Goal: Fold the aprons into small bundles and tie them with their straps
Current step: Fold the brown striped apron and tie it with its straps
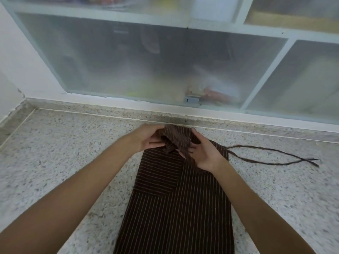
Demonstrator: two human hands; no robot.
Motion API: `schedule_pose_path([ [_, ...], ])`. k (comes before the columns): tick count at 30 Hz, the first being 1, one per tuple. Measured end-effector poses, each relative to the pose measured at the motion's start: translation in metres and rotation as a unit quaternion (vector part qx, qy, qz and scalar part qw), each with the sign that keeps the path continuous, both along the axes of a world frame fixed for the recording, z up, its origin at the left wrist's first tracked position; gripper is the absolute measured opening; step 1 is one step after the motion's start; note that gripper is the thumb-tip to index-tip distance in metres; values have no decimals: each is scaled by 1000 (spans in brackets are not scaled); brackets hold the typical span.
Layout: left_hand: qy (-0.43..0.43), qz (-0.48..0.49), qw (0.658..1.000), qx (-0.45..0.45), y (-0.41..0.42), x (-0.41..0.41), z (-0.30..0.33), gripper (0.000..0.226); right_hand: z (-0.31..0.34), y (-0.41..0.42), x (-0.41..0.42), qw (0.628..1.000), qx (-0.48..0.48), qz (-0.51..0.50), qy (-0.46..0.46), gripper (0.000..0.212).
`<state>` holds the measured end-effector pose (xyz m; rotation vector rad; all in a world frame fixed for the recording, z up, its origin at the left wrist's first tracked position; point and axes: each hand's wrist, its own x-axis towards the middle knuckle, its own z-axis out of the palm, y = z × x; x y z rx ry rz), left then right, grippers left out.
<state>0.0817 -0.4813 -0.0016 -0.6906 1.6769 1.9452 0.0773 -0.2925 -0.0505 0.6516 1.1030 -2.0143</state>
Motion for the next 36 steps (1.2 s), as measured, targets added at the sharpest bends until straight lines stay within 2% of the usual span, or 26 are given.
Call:
schedule_pose_path([
  [2, -2, 31, 997, 73, 2, -5, 18, 5, 12, 5, 1, 997, -66, -2, -38, 58],
  [5, 14, 46, 990, 129, 5, -9, 38, 6, 32, 7, 9, 995, -78, 64, -24, 53],
  [8, 23, 24, 989, 143, 8, -5, 45, 8, 53, 11, 16, 990, -49, 135, 16, 52],
  [10, 31, 13, 990, 139, 7, -1, 45, 9, 67, 13, 24, 978, 18, 202, 52, 57],
  [12, 35, 12, 992, 118, 4, 5, 44, 8, 74, 19, 32, 950, 112, 271, 112, 57],
  [15, 18, 9, 995, 96, -6, 22, 37, 8, 81, 28, 53, 897, 237, 313, 204, 48],
  [18, -2, -15, 997, 81, -13, 43, 28, 14, 93, 37, 76, 866, 276, 332, 251, 48],
  [22, -34, -49, 998, 38, -23, 91, 5, 21, 86, 37, 123, 818, 291, 438, 233, 29],
  [25, -66, -60, 996, -24, -30, 127, -30, 27, 47, 24, 157, 768, 313, 531, 174, 29],
  [27, -92, -58, 992, -63, -34, 150, -52, 35, 13, 13, 182, 745, 333, 553, 170, 26],
  [28, -103, -69, 990, -74, -35, 163, -62, 38, -3, 9, 195, 753, 344, 535, 168, 25],
  [31, -91, -110, 985, -99, -37, 194, -79, 45, -34, 1, 229, 811, 345, 445, 157, 19],
  [34, -56, -89, 988, -111, -39, 206, -81, 53, -27, -3, 255, 821, 346, 405, 205, 18],
  [36, -49, -83, 990, -105, -42, 213, -70, 47, -8, -3, 271, 839, 315, 373, 240, 24],
])
